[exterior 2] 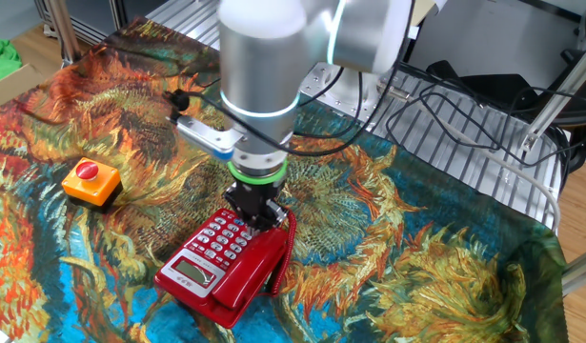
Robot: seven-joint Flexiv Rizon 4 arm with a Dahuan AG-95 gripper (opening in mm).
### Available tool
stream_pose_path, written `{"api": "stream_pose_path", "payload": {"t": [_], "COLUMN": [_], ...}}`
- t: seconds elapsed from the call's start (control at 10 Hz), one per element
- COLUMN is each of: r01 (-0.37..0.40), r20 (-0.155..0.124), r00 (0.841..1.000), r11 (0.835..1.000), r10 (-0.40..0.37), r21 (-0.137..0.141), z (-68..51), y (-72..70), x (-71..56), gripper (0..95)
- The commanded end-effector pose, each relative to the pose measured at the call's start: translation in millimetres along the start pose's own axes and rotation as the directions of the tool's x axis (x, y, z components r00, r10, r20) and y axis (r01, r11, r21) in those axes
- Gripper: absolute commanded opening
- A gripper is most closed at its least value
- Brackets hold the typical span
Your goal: Place the handset of the telephone on the corresponding phone cradle
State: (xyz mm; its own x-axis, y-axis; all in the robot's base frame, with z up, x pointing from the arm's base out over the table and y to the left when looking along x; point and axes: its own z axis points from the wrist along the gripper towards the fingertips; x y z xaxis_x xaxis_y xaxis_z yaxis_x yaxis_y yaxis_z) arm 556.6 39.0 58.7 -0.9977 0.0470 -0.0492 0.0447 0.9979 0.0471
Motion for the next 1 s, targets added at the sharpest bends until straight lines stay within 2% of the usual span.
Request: {"api": "stream_pose_path", "payload": {"t": [0.1, 0.3, 0.7, 1.0], "r01": [-0.017, -0.026, -0.056, -0.047], "r20": [-0.011, -0.044, -0.056, -0.061], "r00": [1.000, 0.999, 0.997, 0.997], "r11": [1.000, 0.999, 0.998, 0.999], "r10": [0.017, 0.025, 0.055, 0.047], "r21": [-0.011, -0.018, -0.016, -0.004], "z": [-2.3, -5.8, -12.0, -14.4], "y": [1.5, 6.2, 13.1, 14.0], "x": [0.3, 3.3, 8.6, 9.3], "gripper": [0.0, 0.0, 0.0, 0.0]}}
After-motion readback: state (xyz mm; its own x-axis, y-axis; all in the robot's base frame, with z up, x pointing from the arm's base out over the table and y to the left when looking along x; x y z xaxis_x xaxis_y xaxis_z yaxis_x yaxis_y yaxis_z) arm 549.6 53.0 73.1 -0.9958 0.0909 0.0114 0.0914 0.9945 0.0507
